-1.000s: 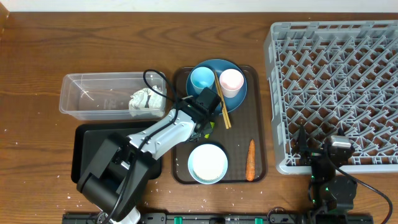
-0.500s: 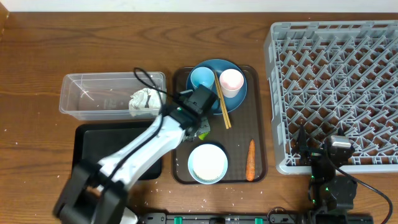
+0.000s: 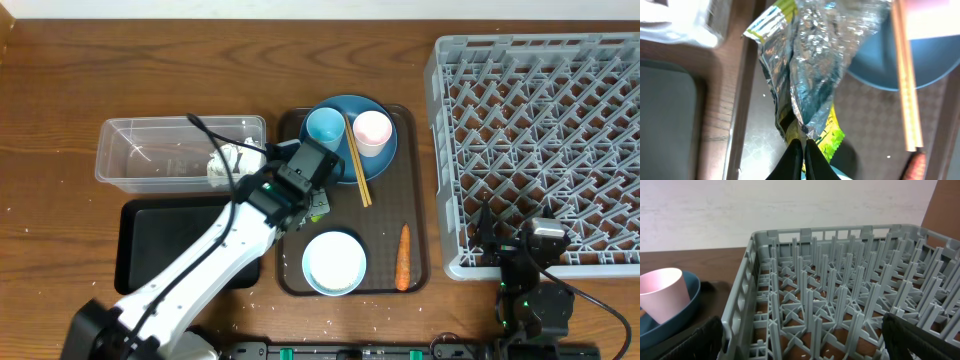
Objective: Sort waste into correct bins and load items into the dishwasher rack
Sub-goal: 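Carry the foil packet with the left gripper into the clear bin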
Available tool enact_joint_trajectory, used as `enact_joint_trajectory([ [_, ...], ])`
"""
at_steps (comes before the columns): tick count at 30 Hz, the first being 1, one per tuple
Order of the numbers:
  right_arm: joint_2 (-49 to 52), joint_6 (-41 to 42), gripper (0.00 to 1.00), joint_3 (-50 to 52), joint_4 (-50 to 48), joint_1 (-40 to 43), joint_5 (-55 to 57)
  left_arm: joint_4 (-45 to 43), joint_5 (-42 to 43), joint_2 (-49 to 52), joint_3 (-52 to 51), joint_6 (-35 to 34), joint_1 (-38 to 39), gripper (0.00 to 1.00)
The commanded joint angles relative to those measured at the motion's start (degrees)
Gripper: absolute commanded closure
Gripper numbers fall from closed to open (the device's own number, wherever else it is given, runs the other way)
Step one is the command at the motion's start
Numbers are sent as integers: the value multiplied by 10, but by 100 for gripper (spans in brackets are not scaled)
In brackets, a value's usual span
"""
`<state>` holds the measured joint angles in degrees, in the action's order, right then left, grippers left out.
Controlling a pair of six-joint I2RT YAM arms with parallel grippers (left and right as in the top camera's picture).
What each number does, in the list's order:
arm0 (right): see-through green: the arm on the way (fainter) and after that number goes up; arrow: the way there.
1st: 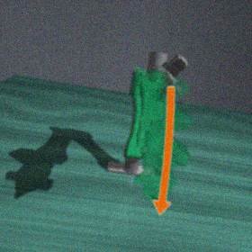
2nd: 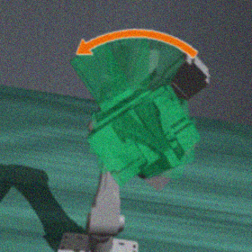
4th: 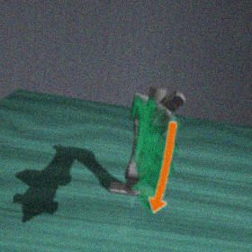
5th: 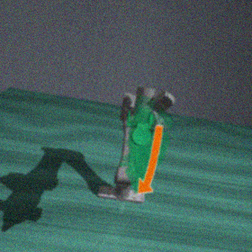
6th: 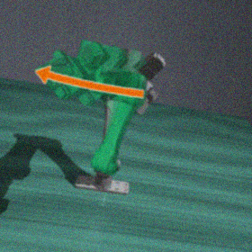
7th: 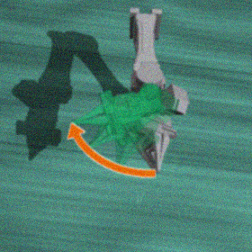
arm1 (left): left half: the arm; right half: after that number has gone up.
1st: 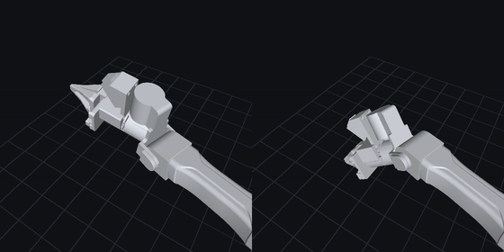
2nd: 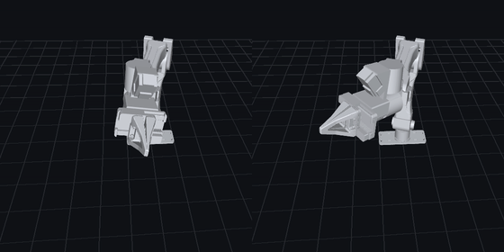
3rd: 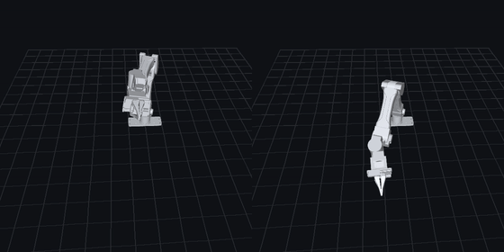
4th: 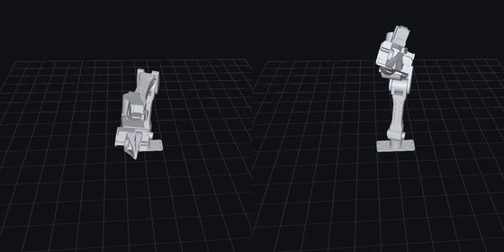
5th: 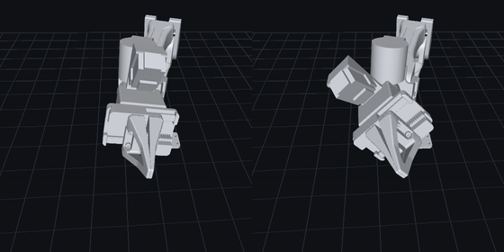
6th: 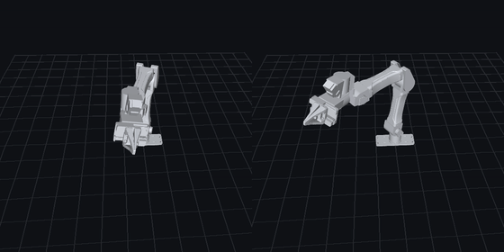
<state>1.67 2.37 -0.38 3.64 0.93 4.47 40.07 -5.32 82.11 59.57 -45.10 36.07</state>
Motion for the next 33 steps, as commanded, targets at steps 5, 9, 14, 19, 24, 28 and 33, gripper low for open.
enact_joint_trajectory([
  [5, 0, 2, 1, 1, 2, 3, 0, 2, -90, -79, -2, 5, -7, 94],
  [9, 0, 2, 1, 1, 2, 3, 0, 2, -144, -105, -2, 5, -37, 94],
  [14, 0, 2, 1, 1, 2, 3, 0, -5, -162, -108, -2, -12, -111, 94],
  [19, 0, 2, 1, 1, 2, 3, 0, -31, -161, -85, -2, -50, -184, 94],
  [24, 0, 2, 1, 1, 2, 3, 0, -70, -122, -53, -2, -50, -227, 94],
  [28, 0, 2, 1, 1, 2, 3, 0, -85, -86, -21, -2, -68, -253, 94],
  [33, 0, 2, 1, 1, 2, 3, 0, -86, -83, 30, -2, -125, -276, 93],
])
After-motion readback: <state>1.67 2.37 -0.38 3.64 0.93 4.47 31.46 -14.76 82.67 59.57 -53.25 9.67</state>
